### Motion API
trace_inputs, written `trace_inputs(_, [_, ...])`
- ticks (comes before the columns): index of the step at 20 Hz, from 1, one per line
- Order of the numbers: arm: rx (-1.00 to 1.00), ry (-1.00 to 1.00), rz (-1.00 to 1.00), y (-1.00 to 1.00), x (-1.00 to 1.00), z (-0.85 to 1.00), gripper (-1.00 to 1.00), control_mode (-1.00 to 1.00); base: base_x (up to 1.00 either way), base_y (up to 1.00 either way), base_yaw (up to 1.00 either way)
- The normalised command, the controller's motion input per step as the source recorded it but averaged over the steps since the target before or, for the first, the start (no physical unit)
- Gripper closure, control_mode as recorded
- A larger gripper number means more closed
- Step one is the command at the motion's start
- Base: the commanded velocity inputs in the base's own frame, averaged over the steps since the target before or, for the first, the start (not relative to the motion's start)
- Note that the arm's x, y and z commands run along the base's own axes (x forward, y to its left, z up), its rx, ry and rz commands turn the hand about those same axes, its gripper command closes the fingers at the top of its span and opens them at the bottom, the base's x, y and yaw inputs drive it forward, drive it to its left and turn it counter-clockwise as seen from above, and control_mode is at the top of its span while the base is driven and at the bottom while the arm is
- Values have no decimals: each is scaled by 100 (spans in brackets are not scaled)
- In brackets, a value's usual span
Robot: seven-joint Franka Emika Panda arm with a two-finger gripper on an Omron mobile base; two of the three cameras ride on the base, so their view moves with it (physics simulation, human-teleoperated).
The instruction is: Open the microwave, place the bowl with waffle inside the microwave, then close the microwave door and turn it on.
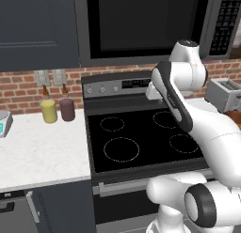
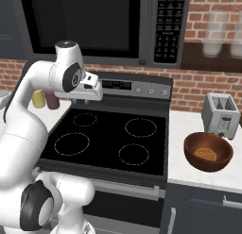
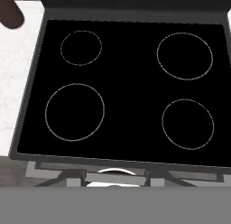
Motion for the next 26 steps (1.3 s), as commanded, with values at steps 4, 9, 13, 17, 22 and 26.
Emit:
trace_inputs(4, [0,0,0,-1,-4,0,-100,-100,0,0,0])
trace_inputs(9, [8,-6,0,-39,-1,12,-100,-100,0,0,0])
trace_inputs(13, [2,-3,0,-68,0,31,-100,-100,0,0,0])
trace_inputs(17, [-2,-4,0,-87,-1,21,-100,-100,0,0,0])
trace_inputs(22, [-9,0,-5,-85,0,18,-100,-100,0,0,0])
trace_inputs(26, [-1,-11,-9,-64,0,34,-100,-100,0,0,0])
